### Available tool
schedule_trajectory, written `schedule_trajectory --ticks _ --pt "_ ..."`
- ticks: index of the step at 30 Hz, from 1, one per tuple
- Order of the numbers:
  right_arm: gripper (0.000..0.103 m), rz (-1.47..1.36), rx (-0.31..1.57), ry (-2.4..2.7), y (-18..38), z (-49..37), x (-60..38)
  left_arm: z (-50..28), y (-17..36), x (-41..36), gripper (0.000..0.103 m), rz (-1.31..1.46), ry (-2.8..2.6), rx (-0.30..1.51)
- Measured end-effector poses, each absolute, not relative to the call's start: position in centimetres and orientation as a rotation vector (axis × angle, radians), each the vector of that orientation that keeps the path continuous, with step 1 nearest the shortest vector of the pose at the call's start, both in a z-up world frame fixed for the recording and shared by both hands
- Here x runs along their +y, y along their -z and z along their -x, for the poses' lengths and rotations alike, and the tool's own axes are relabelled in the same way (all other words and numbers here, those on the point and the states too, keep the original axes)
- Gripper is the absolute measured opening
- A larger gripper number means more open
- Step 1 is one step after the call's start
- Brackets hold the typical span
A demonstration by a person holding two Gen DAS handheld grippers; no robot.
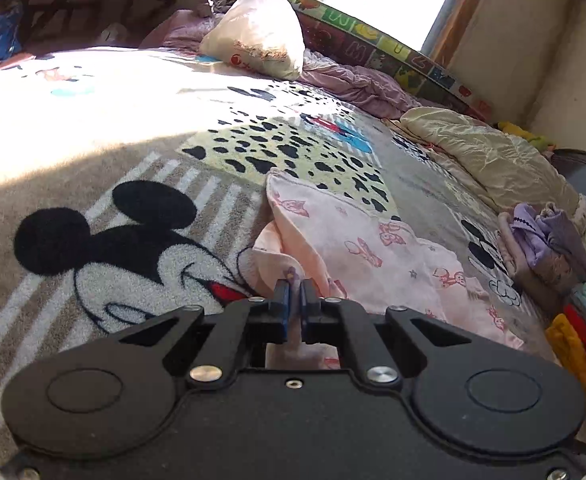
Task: Fold clothes
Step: 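Grasp a sleeve of the pink garment with the left gripper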
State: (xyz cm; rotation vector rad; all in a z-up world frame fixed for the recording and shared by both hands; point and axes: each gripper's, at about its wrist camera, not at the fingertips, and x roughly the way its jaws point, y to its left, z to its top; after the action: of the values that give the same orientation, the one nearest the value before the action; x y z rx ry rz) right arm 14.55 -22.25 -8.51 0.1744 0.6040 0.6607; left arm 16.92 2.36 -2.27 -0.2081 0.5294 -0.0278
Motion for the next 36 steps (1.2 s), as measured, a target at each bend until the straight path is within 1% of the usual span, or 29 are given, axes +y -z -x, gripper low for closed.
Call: schedule_trajectory --ticks 1,3,5,6,9,13,15,17,20,22,23,24,26,27,28,30,34,36 --pt "0.065 -0.217 0.605 -0.665 8.5 -14.8 -22.8 -17.0 1.9 -0.3 0.003 0.06 0.07 0.512" --pt "0.064 -0.299 0.604 -0.664 8.5 -15.4 -23.7 -17.3 2.3 -4.8 0.003 -0.162 0.196 0.547" --pt "0.064 -0.389 0.603 -0.658 8.6 -16.1 -24.8 -17.7 3.7 -7.8 0.005 -0.26 0.362 0.66" --pt "0.065 -0.444 0.605 -0.645 8.8 -16.4 -25.6 -17.4 3.9 -8.0 0.005 -0.254 0.395 0.672" --pt "0.064 -0.596 0.614 -0.603 9.5 -17.2 -27.8 -16.3 3.1 -6.9 0.006 -0.173 0.424 0.649" --pt "0.065 -0.578 0.624 -0.58 9.7 -17.6 -27.7 -16.4 0.4 -3.2 0.006 0.003 0.314 0.587" --pt "0.066 -0.531 0.624 -0.577 9.6 -17.6 -27.0 -18.2 -0.4 -0.8 0.006 0.113 0.199 0.567" --pt "0.068 -0.496 0.623 -0.578 9.4 -17.6 -26.5 -20.2 0.1 1.9 0.006 0.225 0.099 0.575" --pt "0.069 -0.498 0.625 -0.58 9.4 -17.7 -26.4 -23.4 2.3 5.9 0.007 0.417 0.018 0.631" --pt "0.069 -0.509 0.627 -0.581 9.5 -17.8 -26.6 -24.8 3.6 6.9 0.016 0.504 0.013 0.663" --pt "0.069 -0.51 0.627 -0.581 9.5 -17.9 -26.6 -25.3 4.3 7.2 0.027 0.543 0.014 0.677" --pt "0.069 -0.508 0.627 -0.581 9.6 -17.9 -26.5 -25.7 4.8 7.3 0.029 0.58 0.025 0.685" --pt "0.069 -0.503 0.628 -0.581 9.6 -18.0 -26.4 -26.1 5.5 7.1 0.029 0.622 0.053 0.687" --pt "0.069 -0.502 0.628 -0.581 9.6 -18.0 -26.3 -26.0 5.3 6.6 0.011 0.592 0.046 0.678" --pt "0.07 -0.502 0.628 -0.582 9.6 -18.1 -26.3 -25.8 5.0 6.0 0.006 0.542 0.034 0.664" --pt "0.07 -0.505 0.628 -0.584 9.7 -18.1 -26.3 -25.2 3.7 4.3 0.005 0.401 0.004 0.623" --pt "0.07 -0.515 0.627 -0.588 9.8 -18.2 -26.4 -23.3 0.5 -1.3 0.004 -0.034 -0.057 0.476" --pt "0.071 -0.517 0.628 -0.589 9.8 -18.2 -26.4 -22.7 0.5 -4.9 0.004 -0.309 -0.066 0.429"
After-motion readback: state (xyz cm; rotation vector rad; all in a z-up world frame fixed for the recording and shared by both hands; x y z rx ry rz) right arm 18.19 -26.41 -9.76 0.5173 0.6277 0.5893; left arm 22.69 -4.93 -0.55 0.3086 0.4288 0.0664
